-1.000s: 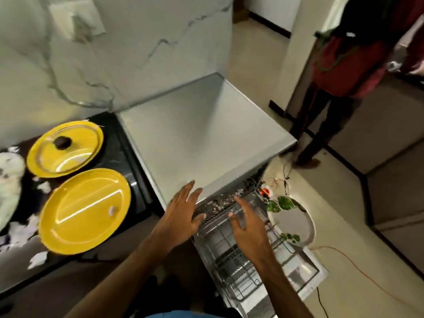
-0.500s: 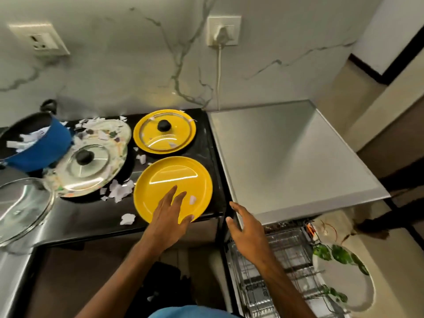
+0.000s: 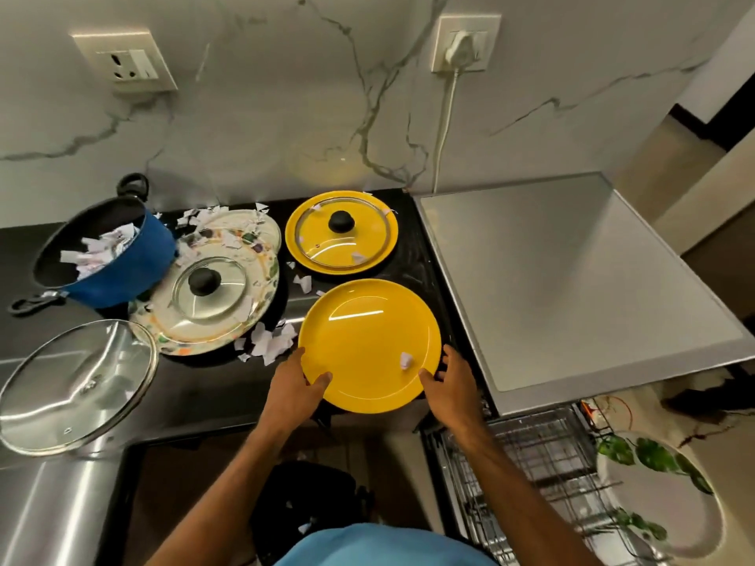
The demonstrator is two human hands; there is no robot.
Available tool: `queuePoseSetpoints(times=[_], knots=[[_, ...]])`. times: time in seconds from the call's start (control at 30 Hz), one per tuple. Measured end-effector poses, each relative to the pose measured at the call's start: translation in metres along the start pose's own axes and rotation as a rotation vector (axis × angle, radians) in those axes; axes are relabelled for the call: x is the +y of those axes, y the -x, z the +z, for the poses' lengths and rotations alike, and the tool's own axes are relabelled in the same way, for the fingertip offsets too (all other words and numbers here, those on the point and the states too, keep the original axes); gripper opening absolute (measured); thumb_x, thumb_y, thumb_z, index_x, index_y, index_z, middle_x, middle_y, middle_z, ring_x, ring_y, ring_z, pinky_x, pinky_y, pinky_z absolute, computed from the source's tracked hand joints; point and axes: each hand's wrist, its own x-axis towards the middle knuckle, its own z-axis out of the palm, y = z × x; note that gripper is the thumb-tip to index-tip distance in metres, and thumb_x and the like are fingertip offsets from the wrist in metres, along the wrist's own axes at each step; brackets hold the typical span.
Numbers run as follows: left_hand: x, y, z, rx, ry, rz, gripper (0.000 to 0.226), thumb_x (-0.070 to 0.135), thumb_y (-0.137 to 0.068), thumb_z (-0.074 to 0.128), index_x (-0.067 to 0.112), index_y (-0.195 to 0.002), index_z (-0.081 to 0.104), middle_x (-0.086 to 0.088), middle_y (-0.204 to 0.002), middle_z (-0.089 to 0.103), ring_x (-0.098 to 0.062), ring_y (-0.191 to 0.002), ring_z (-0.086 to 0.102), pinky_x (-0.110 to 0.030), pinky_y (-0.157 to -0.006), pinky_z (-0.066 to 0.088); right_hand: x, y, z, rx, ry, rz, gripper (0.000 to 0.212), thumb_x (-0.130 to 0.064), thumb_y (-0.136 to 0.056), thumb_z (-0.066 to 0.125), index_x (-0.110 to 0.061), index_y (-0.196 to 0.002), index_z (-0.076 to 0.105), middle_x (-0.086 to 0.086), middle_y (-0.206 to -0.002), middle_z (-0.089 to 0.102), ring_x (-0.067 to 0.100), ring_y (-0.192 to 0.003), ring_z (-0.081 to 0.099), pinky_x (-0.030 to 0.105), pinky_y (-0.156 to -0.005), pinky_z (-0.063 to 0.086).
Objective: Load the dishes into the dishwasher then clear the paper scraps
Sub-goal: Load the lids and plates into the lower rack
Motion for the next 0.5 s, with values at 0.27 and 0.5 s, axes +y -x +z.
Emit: queuePoseSetpoints(times=[0.27,0.5], knots=[[-0.015,-0.015,-0.003,-0.027,0.080,-0.087,0.069,0.024,-0.095,0.070,0.019,-0.153,0.034,-0.006,-0.122,0.064,-0.024,-0.103,0.067,-0.044,-0.091,0.057,-0.016,-0.007,0.020,-0.077,0.248,-0.245,0.044,-0.019,-0.101,0.066,-0.017,-0.144,0.058,0.006,-0.138,0.056,0.025,-0.123,0.058,0.043,-0.107,0.051],[-0.021,-0.016,-0.005,-0.057,0.153,-0.118,0.069,0.025,-0.095,0.070,0.020,-0.154,0.033,-0.004,-0.118,0.066,-0.018,-0.094,0.070,-0.035,-0.080,0.058,-0.025,-0.029,0.031,-0.069,0.484,-0.267,0.017,-0.012,-0.102,0.058,-0.004,-0.109,0.071,0.013,-0.113,0.064,0.029,-0.099,0.064,0.037,-0.084,0.053]])
